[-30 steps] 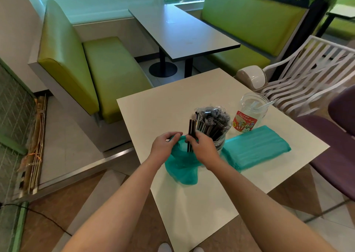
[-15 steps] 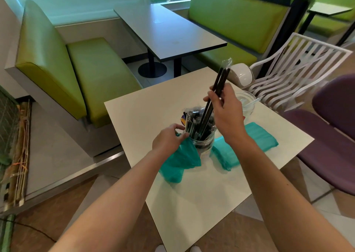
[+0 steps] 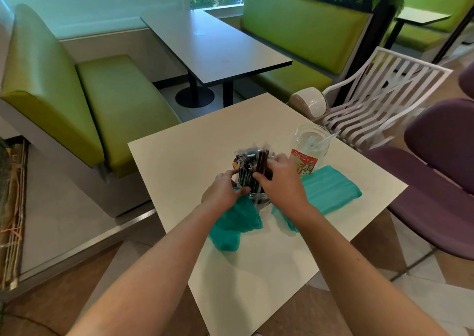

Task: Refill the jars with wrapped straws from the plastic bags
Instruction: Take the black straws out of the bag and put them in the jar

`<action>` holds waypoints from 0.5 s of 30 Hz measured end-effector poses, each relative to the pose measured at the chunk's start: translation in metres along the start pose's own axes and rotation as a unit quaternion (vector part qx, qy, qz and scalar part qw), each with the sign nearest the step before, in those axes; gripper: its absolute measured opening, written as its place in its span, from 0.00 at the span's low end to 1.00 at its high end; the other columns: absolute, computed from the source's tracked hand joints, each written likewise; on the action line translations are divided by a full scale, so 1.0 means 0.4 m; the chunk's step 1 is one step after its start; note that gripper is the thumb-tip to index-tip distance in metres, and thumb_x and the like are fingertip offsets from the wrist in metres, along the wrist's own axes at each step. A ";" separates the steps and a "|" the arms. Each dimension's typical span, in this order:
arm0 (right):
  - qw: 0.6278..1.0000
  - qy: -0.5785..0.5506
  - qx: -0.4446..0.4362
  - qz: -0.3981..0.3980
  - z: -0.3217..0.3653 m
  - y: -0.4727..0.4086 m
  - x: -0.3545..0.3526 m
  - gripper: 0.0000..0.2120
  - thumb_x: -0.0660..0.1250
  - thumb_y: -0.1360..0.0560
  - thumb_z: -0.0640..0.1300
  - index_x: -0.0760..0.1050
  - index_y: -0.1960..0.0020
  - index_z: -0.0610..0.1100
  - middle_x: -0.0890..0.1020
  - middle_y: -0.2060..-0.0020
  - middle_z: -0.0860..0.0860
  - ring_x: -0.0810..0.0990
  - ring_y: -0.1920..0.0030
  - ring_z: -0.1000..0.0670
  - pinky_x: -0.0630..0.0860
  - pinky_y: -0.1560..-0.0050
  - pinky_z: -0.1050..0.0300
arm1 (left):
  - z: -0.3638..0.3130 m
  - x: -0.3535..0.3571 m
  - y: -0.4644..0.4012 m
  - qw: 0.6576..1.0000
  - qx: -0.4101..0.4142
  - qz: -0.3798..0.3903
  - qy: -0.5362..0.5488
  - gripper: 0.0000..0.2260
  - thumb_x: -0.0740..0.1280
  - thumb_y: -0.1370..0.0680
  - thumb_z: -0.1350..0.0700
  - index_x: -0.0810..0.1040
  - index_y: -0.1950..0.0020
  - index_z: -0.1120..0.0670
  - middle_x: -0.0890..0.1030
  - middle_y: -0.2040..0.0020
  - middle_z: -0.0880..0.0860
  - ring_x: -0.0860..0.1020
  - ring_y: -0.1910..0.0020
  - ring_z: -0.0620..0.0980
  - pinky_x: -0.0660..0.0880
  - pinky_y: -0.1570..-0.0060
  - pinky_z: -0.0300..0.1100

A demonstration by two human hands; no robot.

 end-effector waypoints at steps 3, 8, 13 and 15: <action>0.997 -0.003 -0.035 -0.075 0.016 0.004 -0.016 0.30 0.73 0.29 0.48 0.67 0.31 0.46 0.70 0.37 0.46 0.67 0.37 0.47 0.66 0.35 0.54 | 0.002 0.001 0.001 1.000 -0.002 -0.001 -0.006 0.32 0.70 0.26 0.40 0.63 0.25 0.42 0.76 0.40 0.48 0.77 0.46 0.48 0.78 0.49 0.51; 0.990 -0.043 -0.125 -0.040 0.033 0.003 0.006 0.30 0.65 0.22 0.40 0.57 0.25 0.52 0.65 0.27 0.51 0.64 0.27 0.50 0.61 0.26 0.50 | 0.005 0.002 0.006 1.000 -0.005 -0.004 -0.012 0.32 0.69 0.26 0.39 0.62 0.25 0.42 0.76 0.40 0.48 0.78 0.46 0.48 0.77 0.50 0.50; 0.978 0.151 -0.133 -0.053 -0.037 0.040 0.087 0.17 0.59 0.20 0.47 0.67 0.32 0.50 0.63 0.24 0.51 0.54 0.23 0.48 0.44 0.23 0.44 | 0.003 0.002 0.008 0.999 -0.012 -0.017 -0.029 0.30 0.69 0.26 0.38 0.63 0.27 0.40 0.76 0.41 0.47 0.78 0.49 0.48 0.79 0.53 0.50; 0.973 0.175 -0.132 -0.065 -0.036 0.048 0.094 0.18 0.55 0.20 0.53 0.68 0.32 0.50 0.61 0.24 0.50 0.53 0.23 0.45 0.42 0.24 0.42 | 0.004 0.003 0.009 0.999 -0.016 -0.019 -0.034 0.28 0.68 0.25 0.39 0.64 0.27 0.40 0.76 0.42 0.47 0.79 0.51 0.49 0.79 0.53 0.51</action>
Point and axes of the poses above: each hand's wrist, its own y-axis away from the middle knuckle, its own x-axis out of the palm, z = x × y, the point moved 2 cm from there along -y, towards the middle knuckle
